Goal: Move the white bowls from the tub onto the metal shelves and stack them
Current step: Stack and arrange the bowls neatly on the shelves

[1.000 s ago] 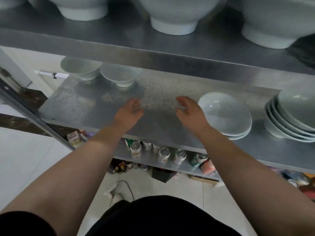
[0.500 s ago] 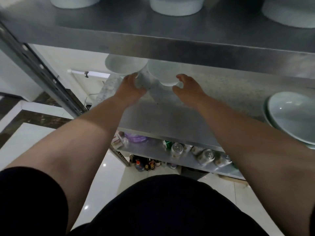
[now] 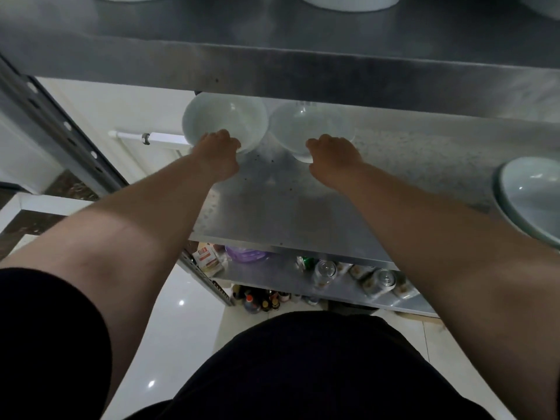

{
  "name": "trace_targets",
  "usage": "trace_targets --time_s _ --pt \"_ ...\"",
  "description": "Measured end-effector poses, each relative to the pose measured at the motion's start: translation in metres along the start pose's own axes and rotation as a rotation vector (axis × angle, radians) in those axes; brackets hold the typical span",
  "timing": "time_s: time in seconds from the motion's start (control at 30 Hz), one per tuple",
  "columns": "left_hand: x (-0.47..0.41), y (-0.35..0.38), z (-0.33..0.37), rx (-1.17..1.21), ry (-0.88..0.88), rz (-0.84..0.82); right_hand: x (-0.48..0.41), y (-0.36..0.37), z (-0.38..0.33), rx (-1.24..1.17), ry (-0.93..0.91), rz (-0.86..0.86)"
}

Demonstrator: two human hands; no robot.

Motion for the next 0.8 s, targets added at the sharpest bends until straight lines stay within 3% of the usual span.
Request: trace_targets --time_s 0.23,0.47,0.8 --pt "0.051 0.005 0.028 0.130 0.138 0.107 0.059 0.015 0.018 -0.050 -0.092 -0.041" --pt "0.099 0.008 0.062 0.052 0.214 0.113 0.129 0.014 0.041 -0.042 -0.154 -0.051" --pt "0.090 -0.026 0.109 0.100 0.037 0.179 0.196 -0.048 0.114 -0.097 -0.270 0.460"
Point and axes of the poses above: each hand's wrist, its own x-axis away from the middle knuckle, its own y-axis out of the palm, z = x × y, the point moved 9 cm from there along -x, towards the middle knuckle, and after that the axes turned 6 degrees about z, right-handed, at the moved point
